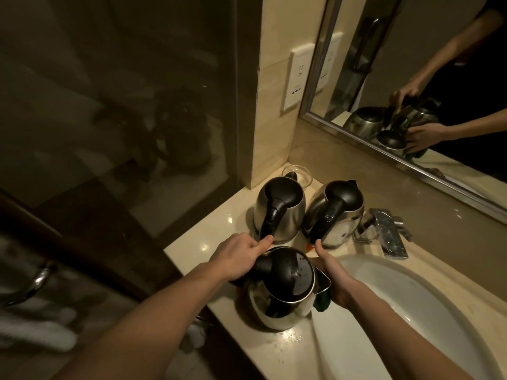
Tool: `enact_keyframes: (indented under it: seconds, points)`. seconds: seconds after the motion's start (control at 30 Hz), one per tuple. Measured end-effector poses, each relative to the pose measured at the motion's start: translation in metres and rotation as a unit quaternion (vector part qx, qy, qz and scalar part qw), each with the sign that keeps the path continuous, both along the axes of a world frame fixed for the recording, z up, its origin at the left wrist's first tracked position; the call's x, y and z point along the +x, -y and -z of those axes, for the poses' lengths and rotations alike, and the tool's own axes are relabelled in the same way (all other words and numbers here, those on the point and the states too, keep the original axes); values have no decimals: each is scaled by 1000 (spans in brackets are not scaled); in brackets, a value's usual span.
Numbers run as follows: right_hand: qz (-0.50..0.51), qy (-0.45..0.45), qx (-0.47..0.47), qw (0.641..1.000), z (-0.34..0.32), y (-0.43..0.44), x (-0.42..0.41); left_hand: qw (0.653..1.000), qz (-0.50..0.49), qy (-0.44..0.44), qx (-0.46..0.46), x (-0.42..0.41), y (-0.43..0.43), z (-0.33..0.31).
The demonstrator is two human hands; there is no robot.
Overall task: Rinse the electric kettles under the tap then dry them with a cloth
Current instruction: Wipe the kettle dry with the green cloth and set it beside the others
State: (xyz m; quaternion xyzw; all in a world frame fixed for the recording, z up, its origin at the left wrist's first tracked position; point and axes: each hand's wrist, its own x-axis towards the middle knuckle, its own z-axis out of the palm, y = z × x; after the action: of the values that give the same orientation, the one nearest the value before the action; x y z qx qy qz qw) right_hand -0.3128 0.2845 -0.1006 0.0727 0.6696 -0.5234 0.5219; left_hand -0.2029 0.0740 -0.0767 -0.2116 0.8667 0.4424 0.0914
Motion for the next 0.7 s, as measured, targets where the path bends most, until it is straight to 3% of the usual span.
enact_keyframes:
  seconds: [0.37,0.7]
  points:
    - [-32,-6,38,999,8,-15,24,1000,-25,-1,-17,-6,-3,-3]
    - [-40,16,3,999,-18,-2,7,997,-54,8,-50,-5,-4,0]
